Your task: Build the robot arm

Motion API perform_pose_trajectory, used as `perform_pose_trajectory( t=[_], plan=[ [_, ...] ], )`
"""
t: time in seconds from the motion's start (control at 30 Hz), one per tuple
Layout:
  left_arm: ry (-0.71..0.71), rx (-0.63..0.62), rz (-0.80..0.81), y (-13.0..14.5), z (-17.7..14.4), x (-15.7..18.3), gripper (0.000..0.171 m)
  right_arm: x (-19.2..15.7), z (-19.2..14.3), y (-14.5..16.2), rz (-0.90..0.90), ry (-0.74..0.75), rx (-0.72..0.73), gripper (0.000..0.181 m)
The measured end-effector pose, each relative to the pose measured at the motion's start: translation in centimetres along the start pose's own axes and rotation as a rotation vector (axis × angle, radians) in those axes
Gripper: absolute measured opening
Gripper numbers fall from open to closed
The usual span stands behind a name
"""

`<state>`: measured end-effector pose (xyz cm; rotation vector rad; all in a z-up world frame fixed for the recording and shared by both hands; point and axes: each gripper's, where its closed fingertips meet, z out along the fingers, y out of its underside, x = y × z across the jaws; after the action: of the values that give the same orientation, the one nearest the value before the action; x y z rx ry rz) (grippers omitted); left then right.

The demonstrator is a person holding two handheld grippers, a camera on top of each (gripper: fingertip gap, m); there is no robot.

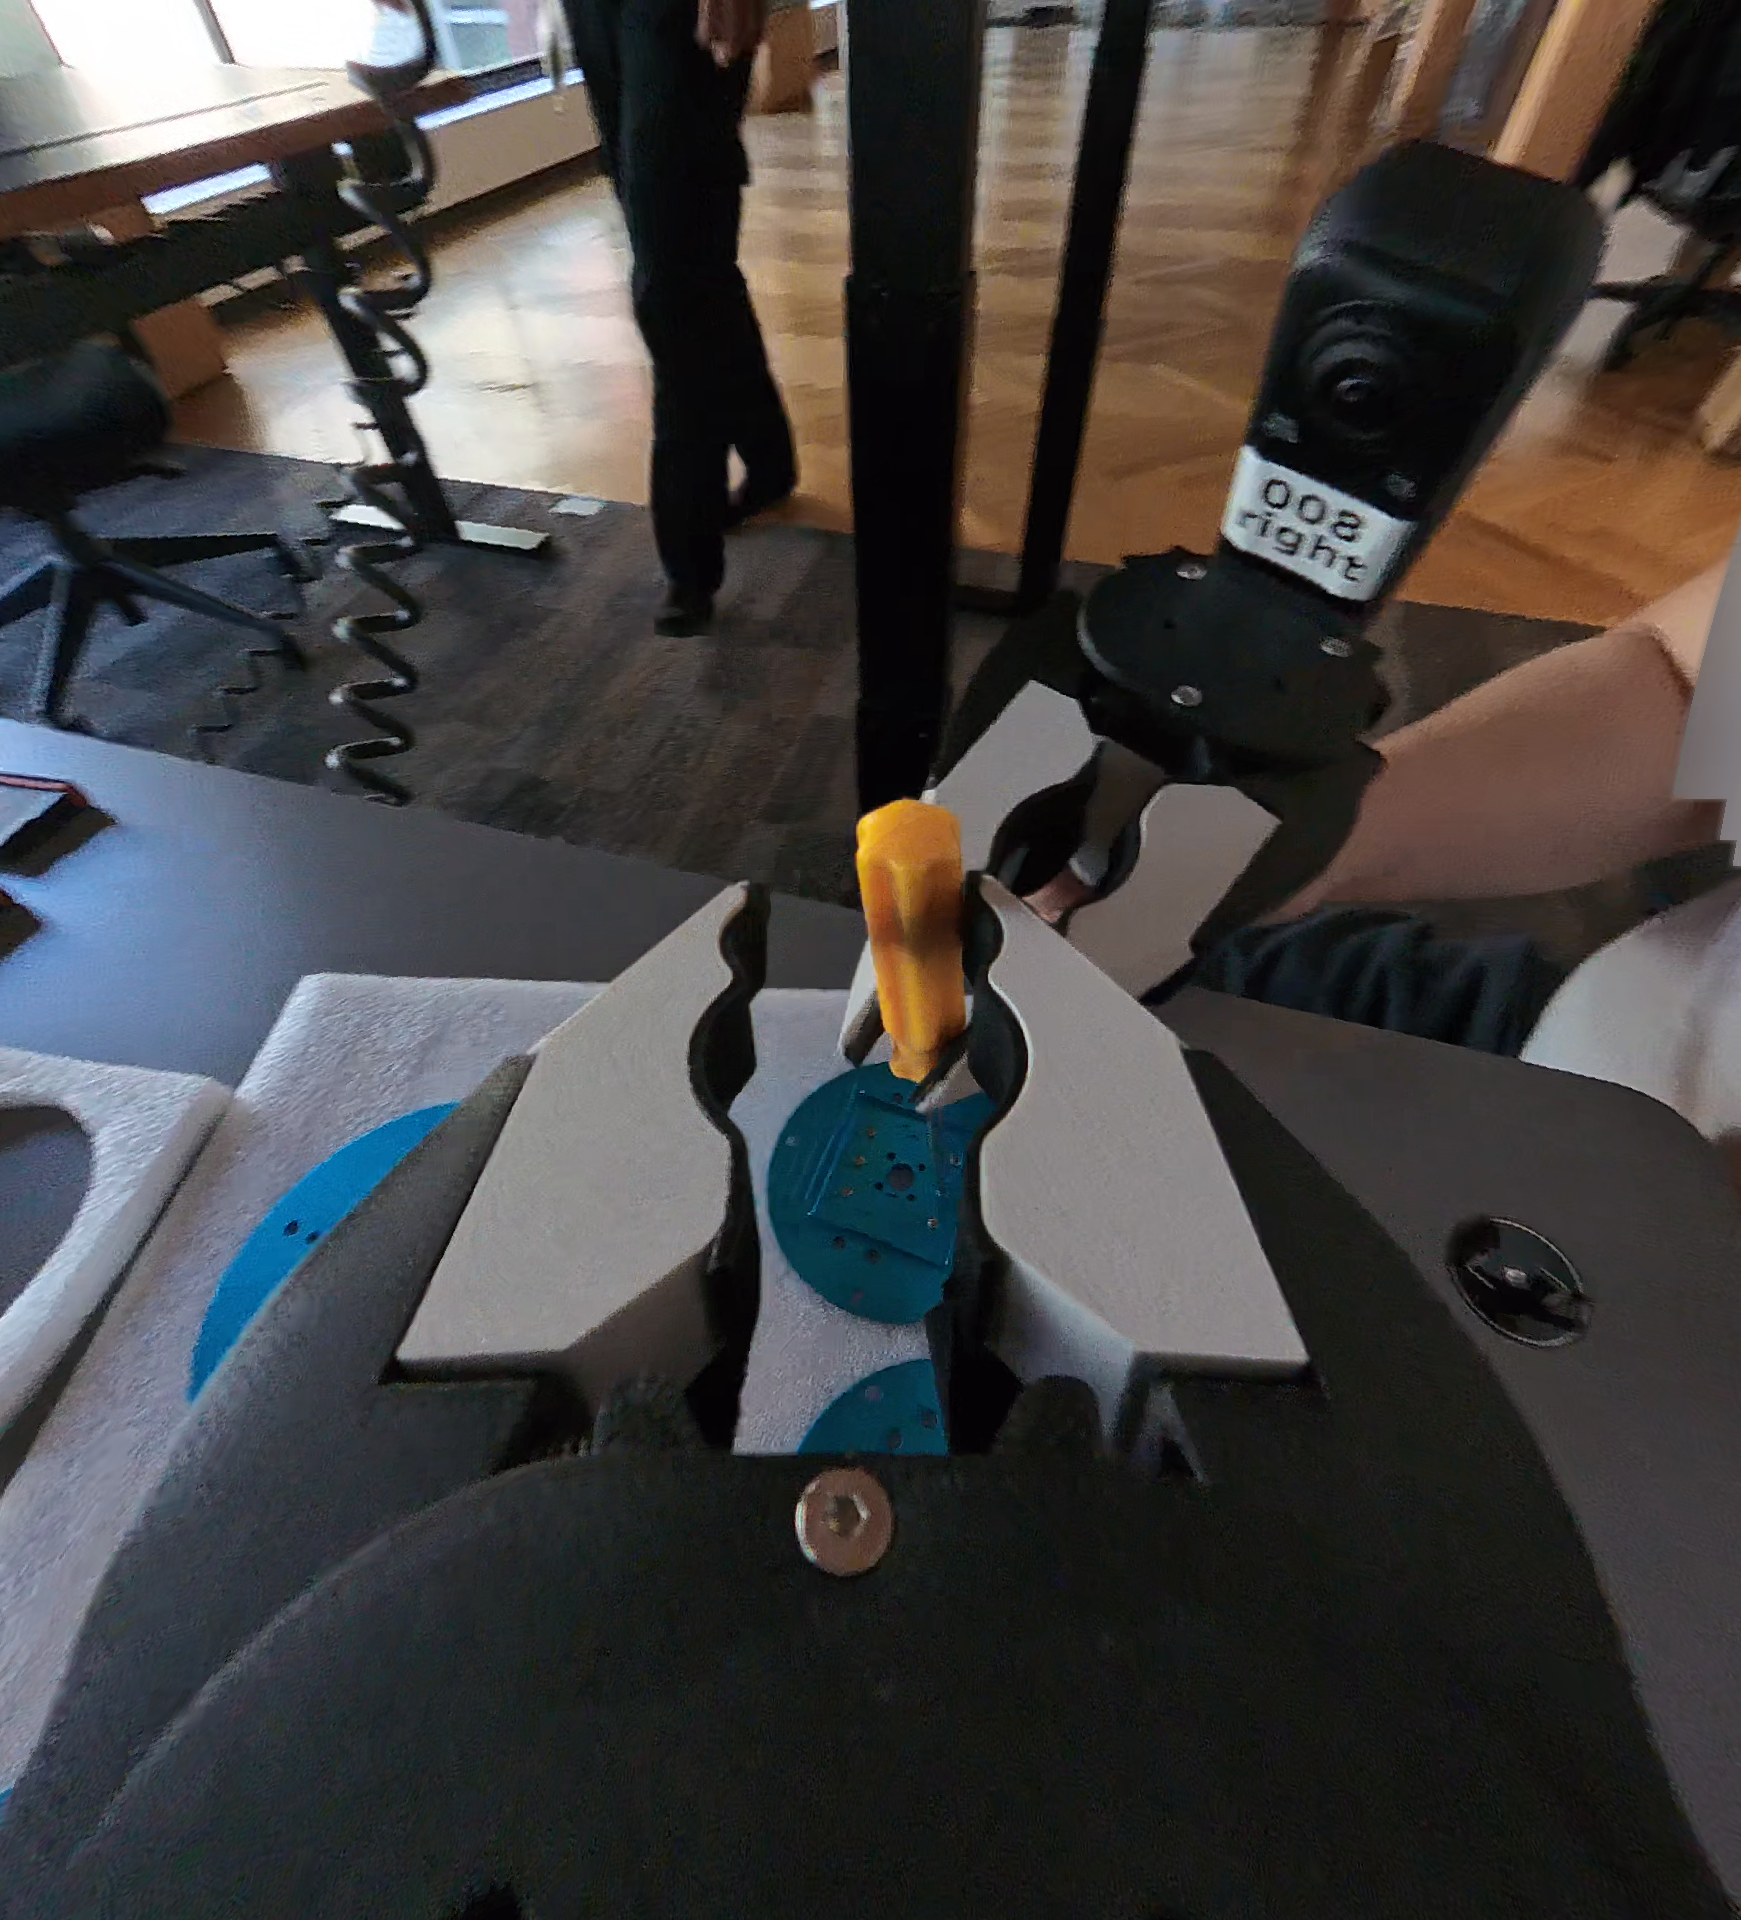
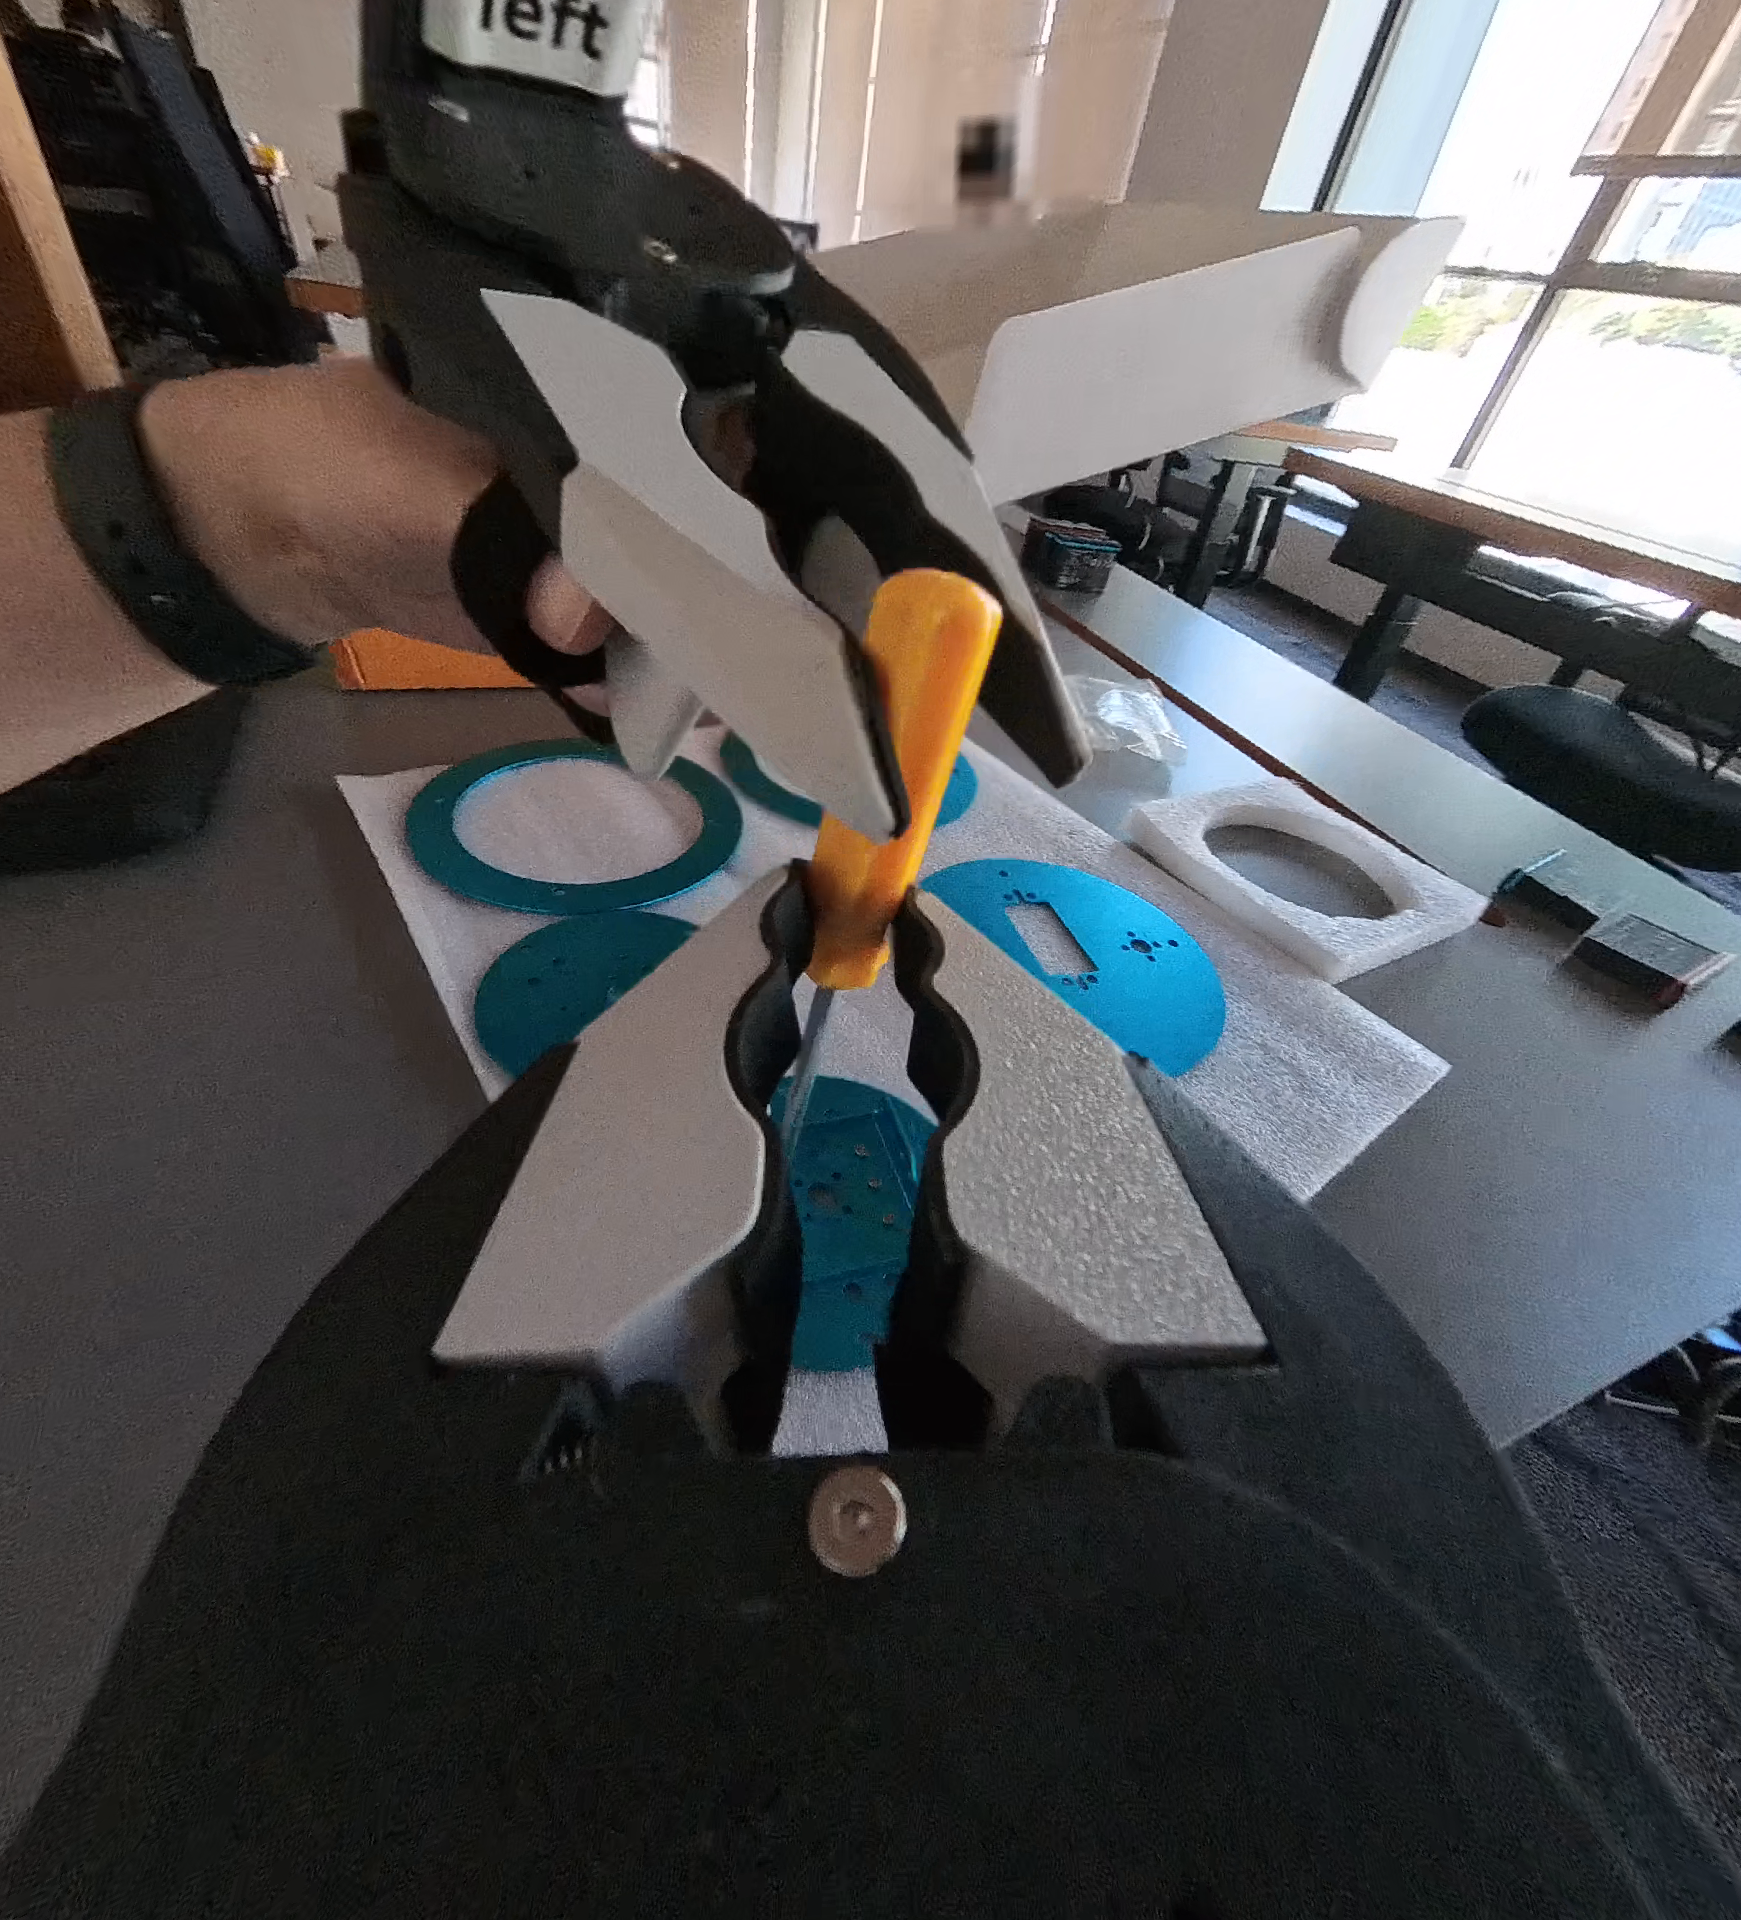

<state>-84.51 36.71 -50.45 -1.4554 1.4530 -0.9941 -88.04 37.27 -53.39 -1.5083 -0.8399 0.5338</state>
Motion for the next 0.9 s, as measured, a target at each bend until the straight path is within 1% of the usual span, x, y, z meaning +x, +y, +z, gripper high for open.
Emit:
perform_pose_trajectory(
  t=[0.07, 0.13, 0.17, 0.23, 0.27, 0.3, 0.37, 0.4, 0.43, 0.47, 0.5, 0.53, 0.57, 0.6, 0.63, 0.7, 0.77, 0.83, 0.87, 0.9],
  plan=[
    [-0.098, -0.032, -0.011, 0.0, 0.0, -0.7, 0.057, 0.3, 0.0, 0.0, -0.016, 0.056, 0.001, 0.014],
    [-0.077, -0.064, -0.032, 0.2, 0.2, -0.1, 0.036, 0.5, 0.0, 0.1, -0.029, 0.100, -0.008, 0.014],
    [-0.067, -0.067, -0.029, 0.2, 0.4, 0.3, 0.021, 0.4, 0.1, 0.0, -0.028, 0.110, -0.006, 0.015],
    [-0.076, -0.079, -0.021, 0.2, 0.4, 0.4, 0.019, 0.5, 0.1, 0.0, -0.011, 0.118, 0.004, 0.015],
    [-0.059, -0.087, -0.012, 0.2, 0.4, 0.6, 0.018, 0.4, 0.1, 0.0, 0.014, 0.096, 0.014, 0.015],
    [-0.030, -0.092, 0.008, 0.3, 0.2, 0.8, 0.018, 0.2, 0.0, -0.1, 0.040, 0.053, 0.022, 0.015],
    [0.086, -0.083, 0.052, 0.3, 0.1, 1.8, 0.017, -0.6, 0.0, -0.3, 0.058, -0.106, 0.029, 0.016],
    [0.153, -0.080, 0.066, 0.3, -0.1, 2.3, 0.017, -0.8, 0.1, -0.2, 0.090, -0.189, 0.021, 0.023],
    [0.202, -0.079, 0.095, 0.3, -0.2, 2.4, 0.017, -0.7, 0.3, 0.0, 0.128, -0.252, 0.003, 0.035],
    [0.245, -0.080, 0.108, 0.3, -0.2, 2.4, 0.017, -0.7, 0.4, 0.2, 0.161, -0.321, -0.017, 0.038],
    [0.309, -0.082, 0.112, 0.3, -0.2, 2.8, 0.017, -1.4, 0.3, 0.2, 0.187, -0.419, -0.036, 0.033],
    [0.350, -0.080, 0.125, 0.3, -0.2, 2.8, 0.017, -1.9, 0.2, 0.2, 0.200, -0.491, -0.055, 0.024],
    [0.387, -0.074, 0.126, 0.3, -0.2, 2.8, 0.017, -2.1, 0.1, 0.1, 0.197, -0.522, -0.063, 0.019],
    [0.417, -0.063, 0.109, 0.3, -0.1, 2.7, 0.017, -1.9, 0.2, 0.2, 0.161, -0.508, -0.060, 0.019],
    [0.428, -0.053, 0.082, 0.2, 0.0, 2.3, 0.017, -1.5, 0.4, 0.3, 0.116, -0.464, -0.051, 0.017],
    [0.419, -0.064, -0.003, 0.4, 0.1, 1.7, 0.018, -0.9, 0.7, 0.4, 0.116, -0.374, -0.057, 0.016],
    [0.333, -0.067, -0.037, 0.6, 0.3, 1.2, 0.034, -0.4, 1.0, 0.4, 0.139, -0.281, -0.042, 0.016],
    [0.207, -0.082, -0.017, 1.0, 0.3, 0.9, 0.035, 0.0, 1.0, 0.4, 0.143, -0.177, -0.015, 0.015],
    [0.142, -0.074, 0.002, 1.0, 0.3, 0.8, 0.038, 0.0, 1.0, 0.4, 0.127, -0.129, -0.007, 0.015],
    [0.079, -0.056, 0.014, 0.6, 0.2, 0.7, 0.036, 0.0, 1.0, 0.4, 0.114, -0.088, -0.003, 0.015]
  ],
)
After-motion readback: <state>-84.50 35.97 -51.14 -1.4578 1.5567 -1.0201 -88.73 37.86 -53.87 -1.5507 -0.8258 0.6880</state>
